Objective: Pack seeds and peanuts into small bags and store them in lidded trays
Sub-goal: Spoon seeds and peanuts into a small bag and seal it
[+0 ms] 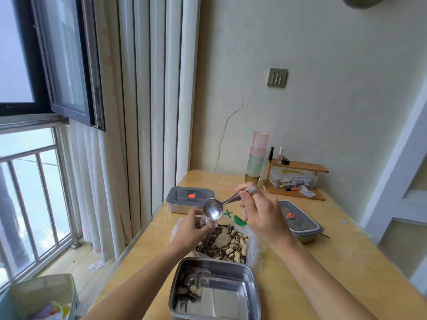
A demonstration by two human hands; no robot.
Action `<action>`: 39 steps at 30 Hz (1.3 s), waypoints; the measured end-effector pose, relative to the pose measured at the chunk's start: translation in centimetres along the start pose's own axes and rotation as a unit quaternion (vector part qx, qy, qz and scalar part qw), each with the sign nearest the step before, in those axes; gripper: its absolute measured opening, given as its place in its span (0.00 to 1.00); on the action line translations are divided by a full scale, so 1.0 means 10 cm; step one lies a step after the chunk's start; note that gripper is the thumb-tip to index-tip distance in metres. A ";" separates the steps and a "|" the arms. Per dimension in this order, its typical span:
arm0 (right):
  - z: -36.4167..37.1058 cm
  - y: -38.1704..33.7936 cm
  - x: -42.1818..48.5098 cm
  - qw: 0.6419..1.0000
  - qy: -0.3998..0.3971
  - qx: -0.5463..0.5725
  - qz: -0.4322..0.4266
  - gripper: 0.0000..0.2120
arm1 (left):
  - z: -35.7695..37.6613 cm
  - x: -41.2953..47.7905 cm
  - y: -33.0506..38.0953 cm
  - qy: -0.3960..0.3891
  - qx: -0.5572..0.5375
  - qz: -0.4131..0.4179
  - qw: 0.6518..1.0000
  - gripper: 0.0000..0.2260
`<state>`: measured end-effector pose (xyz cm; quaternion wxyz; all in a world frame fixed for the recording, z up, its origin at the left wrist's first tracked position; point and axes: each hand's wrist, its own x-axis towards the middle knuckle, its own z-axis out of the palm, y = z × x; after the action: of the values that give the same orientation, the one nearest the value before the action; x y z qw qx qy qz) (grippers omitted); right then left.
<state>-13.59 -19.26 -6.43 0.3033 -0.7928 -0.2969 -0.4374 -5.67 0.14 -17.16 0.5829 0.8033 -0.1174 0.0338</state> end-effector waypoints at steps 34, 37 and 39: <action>0.37 0.87 -0.67 0.866 -0.069 0.025 0.495 0.16 | 0.08 0.19 0.15 -0.131 -0.202 -0.028 0.970 0.14; 0.47 0.70 -0.51 0.879 -0.143 0.145 0.432 0.07 | 0.12 0.23 0.17 -0.149 -0.185 -0.012 0.971 0.16; 0.57 0.70 -0.47 0.881 -0.139 0.161 0.423 0.05 | 0.12 0.26 0.15 -0.153 -0.170 -0.007 0.973 0.17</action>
<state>-7.62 -20.49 -14.51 0.5381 -0.8361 -0.0390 -0.0992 -3.59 -1.81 -15.67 0.6861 0.6890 -0.2041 -0.1139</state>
